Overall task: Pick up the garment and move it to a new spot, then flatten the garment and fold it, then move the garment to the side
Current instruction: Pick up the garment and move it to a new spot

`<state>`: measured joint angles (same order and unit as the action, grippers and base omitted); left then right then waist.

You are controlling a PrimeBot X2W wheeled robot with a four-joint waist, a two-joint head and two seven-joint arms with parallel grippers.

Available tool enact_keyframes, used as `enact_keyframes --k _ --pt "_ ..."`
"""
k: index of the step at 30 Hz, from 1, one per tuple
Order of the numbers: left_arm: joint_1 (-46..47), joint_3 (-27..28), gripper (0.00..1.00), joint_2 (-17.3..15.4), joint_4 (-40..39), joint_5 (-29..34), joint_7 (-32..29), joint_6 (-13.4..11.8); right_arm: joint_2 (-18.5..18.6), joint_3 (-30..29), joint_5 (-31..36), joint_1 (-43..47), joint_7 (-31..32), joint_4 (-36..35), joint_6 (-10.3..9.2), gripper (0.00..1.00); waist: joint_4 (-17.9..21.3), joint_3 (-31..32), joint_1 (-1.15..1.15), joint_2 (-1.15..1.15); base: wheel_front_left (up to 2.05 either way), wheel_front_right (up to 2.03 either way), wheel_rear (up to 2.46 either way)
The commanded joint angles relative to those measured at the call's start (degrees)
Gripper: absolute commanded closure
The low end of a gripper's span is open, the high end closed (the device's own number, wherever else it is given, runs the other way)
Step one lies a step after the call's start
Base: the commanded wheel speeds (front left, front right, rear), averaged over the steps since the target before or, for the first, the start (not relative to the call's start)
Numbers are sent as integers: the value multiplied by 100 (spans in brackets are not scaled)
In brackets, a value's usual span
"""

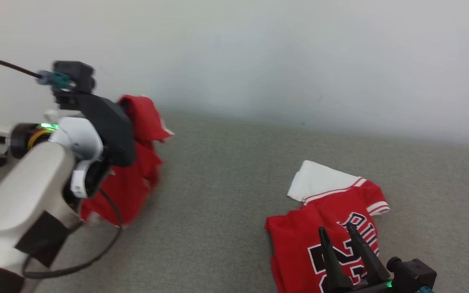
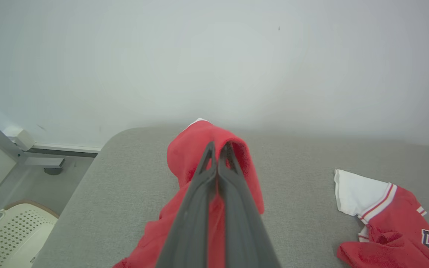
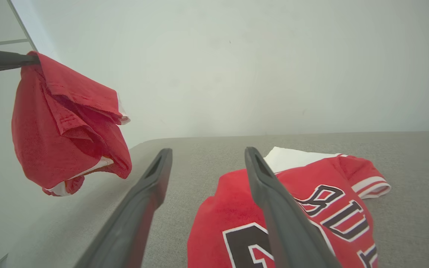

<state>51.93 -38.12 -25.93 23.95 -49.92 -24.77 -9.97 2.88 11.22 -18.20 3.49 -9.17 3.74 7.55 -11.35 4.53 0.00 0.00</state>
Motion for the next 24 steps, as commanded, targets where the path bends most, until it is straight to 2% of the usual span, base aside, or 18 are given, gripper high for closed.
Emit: enact_keyframes --k 1,4,9,18,21,24 --pt "68 16 100 -31 19 9 17 40 0 0 -43 -36 -32 13 -12 0 -342 -36 0 0 0 0 0" --pt "258 153 100 -301 148 62 161 162 0 77 -58 -127 -106 97 -12 0 -361 -120 0 0 0 0 0" --pt "356 358 100 -829 430 234 666 417 2 263 -23 -258 -119 192 -12 0 -153 -340 0 0 0 0 0" --pt "-80 1068 100 -1707 1001 197 1817 173 4 356 437 -519 282 -81 -12 0 535 -1311 0 0 0 0 0" --pt "-247 1320 100 -1728 1180 78 2313 52 2 311 615 -543 426 -223 -12 0 684 -1568 0 0 0 0 0" --pt "-408 1469 100 -1589 1331 -16 2746 17 1 290 729 -541 570 -384 -12 0 762 -1775 0 0 0 0 0"
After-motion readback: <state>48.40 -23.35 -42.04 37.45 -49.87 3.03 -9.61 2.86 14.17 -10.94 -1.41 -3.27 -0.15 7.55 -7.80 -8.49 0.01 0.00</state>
